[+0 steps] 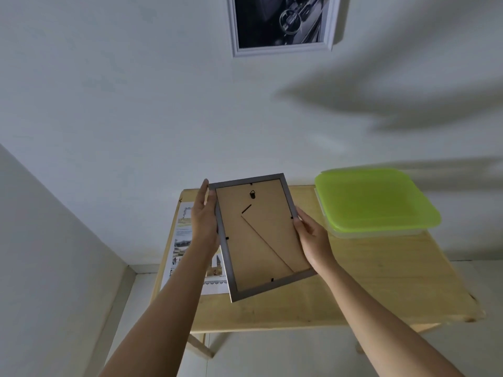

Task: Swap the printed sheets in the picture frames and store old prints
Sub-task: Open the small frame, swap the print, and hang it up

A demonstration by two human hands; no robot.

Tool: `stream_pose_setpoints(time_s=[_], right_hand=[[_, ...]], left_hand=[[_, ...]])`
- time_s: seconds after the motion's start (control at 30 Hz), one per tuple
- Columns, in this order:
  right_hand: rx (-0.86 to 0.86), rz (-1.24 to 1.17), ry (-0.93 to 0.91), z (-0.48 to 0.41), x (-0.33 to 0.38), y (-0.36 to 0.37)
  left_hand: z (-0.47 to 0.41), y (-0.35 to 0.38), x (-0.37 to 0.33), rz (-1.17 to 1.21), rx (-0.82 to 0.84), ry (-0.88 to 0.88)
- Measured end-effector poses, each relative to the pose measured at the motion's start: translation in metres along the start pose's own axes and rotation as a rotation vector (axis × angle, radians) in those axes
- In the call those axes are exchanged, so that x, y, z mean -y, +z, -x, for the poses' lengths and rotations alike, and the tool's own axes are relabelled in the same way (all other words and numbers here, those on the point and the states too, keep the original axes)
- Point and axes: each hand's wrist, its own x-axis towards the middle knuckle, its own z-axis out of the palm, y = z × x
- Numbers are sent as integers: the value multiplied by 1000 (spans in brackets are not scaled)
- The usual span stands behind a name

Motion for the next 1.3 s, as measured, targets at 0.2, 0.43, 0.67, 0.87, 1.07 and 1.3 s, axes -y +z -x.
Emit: stream_pose_setpoints(time_s=[0.2, 0.43, 0.67, 0.87, 1.07, 1.3], right_hand=[[-89, -158, 208, 3, -30, -14], [-242, -29, 236, 25, -64, -44], [-137, 278, 208, 40, -99, -58], [-151, 499, 165, 44, -119, -58], [-109, 572, 93, 42, -130, -57], [-146, 588, 56, 44, -135, -48]], left_hand=[[0, 3, 44, -332, 45, -72], [53, 9, 111, -523, 222, -125], [62, -2, 161, -646, 219, -229], [66, 1, 171, -666, 142, -226], [68, 2, 178, -683, 19, -194], [67, 4, 183, -761, 23, -171]])
